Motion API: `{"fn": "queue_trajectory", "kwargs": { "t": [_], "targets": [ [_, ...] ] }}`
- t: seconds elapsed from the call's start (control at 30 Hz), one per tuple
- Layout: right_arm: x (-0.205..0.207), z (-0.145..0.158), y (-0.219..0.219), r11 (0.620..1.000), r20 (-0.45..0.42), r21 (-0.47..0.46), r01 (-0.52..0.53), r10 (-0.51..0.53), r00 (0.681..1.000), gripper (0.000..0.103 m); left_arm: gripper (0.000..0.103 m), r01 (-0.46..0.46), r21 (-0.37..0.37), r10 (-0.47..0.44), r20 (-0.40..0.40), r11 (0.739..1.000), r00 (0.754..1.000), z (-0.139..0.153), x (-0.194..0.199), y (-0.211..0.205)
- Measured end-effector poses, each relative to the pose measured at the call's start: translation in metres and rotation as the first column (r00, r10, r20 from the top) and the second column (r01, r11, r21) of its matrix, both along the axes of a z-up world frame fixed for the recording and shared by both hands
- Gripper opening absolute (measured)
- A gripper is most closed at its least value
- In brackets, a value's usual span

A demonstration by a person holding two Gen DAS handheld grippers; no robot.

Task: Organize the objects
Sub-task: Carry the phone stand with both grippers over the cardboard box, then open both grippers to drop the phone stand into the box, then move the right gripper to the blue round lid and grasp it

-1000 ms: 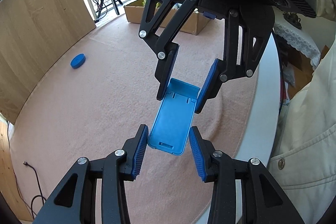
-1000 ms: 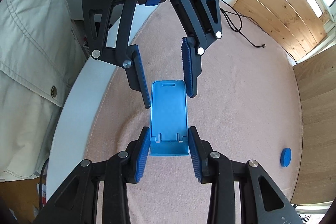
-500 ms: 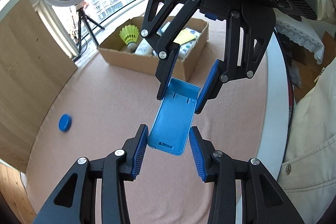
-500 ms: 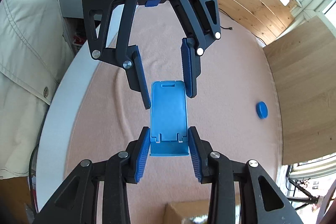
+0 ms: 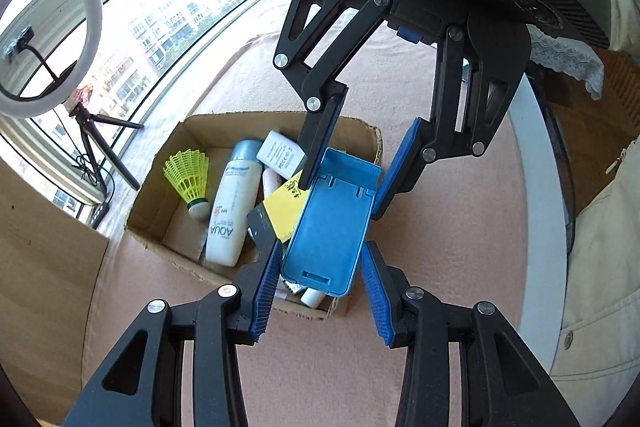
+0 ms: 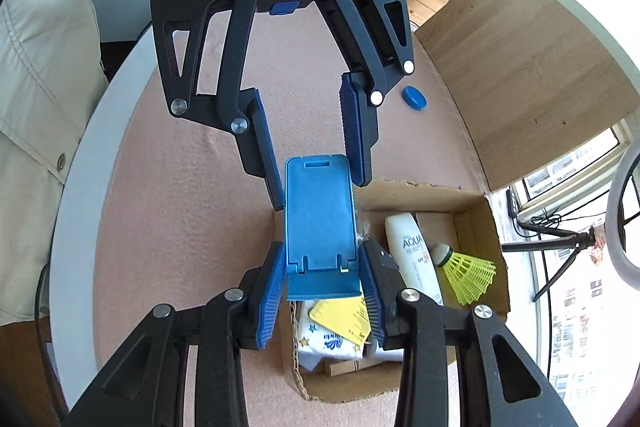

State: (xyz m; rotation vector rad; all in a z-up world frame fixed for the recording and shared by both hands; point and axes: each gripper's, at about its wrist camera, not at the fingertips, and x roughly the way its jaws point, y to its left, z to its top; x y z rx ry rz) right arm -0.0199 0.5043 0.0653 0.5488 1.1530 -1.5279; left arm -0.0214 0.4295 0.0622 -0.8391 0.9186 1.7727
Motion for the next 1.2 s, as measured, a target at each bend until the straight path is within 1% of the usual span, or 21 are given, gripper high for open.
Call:
{"fn": "queue_trajectory", "kwargs": {
  "t": [0.23, 0.3, 0.33, 0.37, 0.4, 0.43, 0.47, 0.53, 0.63, 0.73, 0.83, 0.97, 1.0, 1.07, 1.13, 1.2],
  "targets": [
    [-0.009, 0.000, 0.020, 0.999, 0.005, -0.025, 0.039, -0.039, 0.999, 0.033, 0.044, 0.025, -0.027, -0.025, 0.000, 0.999, 1.000, -0.001, -0.008, 0.023],
    [-0.011, -0.001, 0.025, 0.997, -0.011, -0.031, 0.068, -0.068, 0.998, 0.034, 0.048, -0.016, -0.027, 0.016, -0.022, 0.999, 1.000, -0.002, -0.013, 0.025],
    [-0.017, -0.004, 0.023, 0.995, -0.015, -0.027, 0.092, -0.093, 0.996, 0.034, 0.058, -0.047, -0.031, 0.046, -0.043, 0.998, 0.998, -0.003, -0.014, 0.024],
    [-0.018, -0.007, 0.024, 0.993, -0.014, -0.011, 0.114, -0.114, 0.993, 0.037, 0.069, -0.082, -0.035, 0.079, -0.084, 0.996, 0.993, -0.003, -0.016, 0.024],
    [-0.017, -0.010, 0.024, 0.991, -0.027, 0.006, 0.130, -0.130, 0.991, 0.046, 0.074, -0.118, -0.036, 0.113, -0.128, 0.992, 0.985, -0.003, -0.018, 0.023],
    [-0.014, -0.012, 0.026, 0.990, -0.042, 0.015, 0.143, -0.142, 0.989, 0.052, 0.084, -0.145, -0.032, 0.138, -0.157, 0.989, 0.978, -0.002, -0.018, 0.020],
    [-0.014, -0.012, 0.027, 0.988, -0.049, 0.013, 0.157, -0.156, 0.987, 0.052, 0.089, -0.162, -0.022, 0.155, -0.176, 0.987, 0.972, 0.000, -0.018, 0.016],
    [-0.014, -0.009, 0.029, 0.981, -0.039, 0.002, 0.192, -0.192, 0.981, 0.052, 0.089, -0.181, -0.001, 0.178, -0.173, 0.983, 0.969, 0.004, -0.018, 0.005],
    [-0.012, -0.007, 0.028, 0.970, -0.048, 0.004, 0.242, -0.241, 0.969, 0.055, 0.090, -0.207, 0.014, 0.207, -0.163, 0.978, 0.965, 0.005, -0.013, -0.018],
    [-0.012, -0.003, 0.017, 0.955, -0.051, -0.003, 0.296, -0.296, 0.954, 0.057, 0.090, -0.233, 0.023, 0.234, -0.158, 0.972, 0.959, 0.001, -0.007, -0.043],
    [-0.017, 0.000, -0.004, 0.940, -0.065, -0.005, 0.340, -0.340, 0.938, 0.059, 0.090, -0.268, 0.035, 0.270, -0.154, 0.963, 0.950, -0.002, -0.002, -0.074],
    [-0.016, 0.008, -0.045, 0.932, -0.092, -0.004, 0.362, -0.361, 0.928, 0.063, 0.090, -0.333, 0.067, 0.339, -0.130, 0.940, 0.932, -0.002, 0.009, -0.132],
    [-0.016, 0.010, -0.058, 0.931, -0.097, -0.004, 0.365, -0.363, 0.927, 0.064, 0.090, -0.353, 0.075, 0.360, -0.126, 0.932, 0.924, -0.002, 0.012, -0.149],
    [-0.017, 0.014, -0.085, 0.930, -0.099, -0.005, 0.368, -0.366, 0.925, 0.066, 0.090, -0.407, 0.101, 0.417, -0.109, 0.908, 0.902, -0.002, 0.015, -0.184],
    [-0.017, 0.015, -0.117, 0.926, -0.096, -0.011, 0.378, -0.377, 0.921, 0.071, 0.090, -0.465, 0.138, 0.478, -0.085, 0.874, 0.874, -0.002, 0.020, -0.223],
    [-0.020, 0.013, -0.154, 0.916, -0.062, -0.016, 0.401, -0.401, 0.914, 0.073, 0.091, -0.522, 0.164, 0.537, -0.057, 0.837, 0.842, -0.003, 0.025, -0.262]
  ]
}}
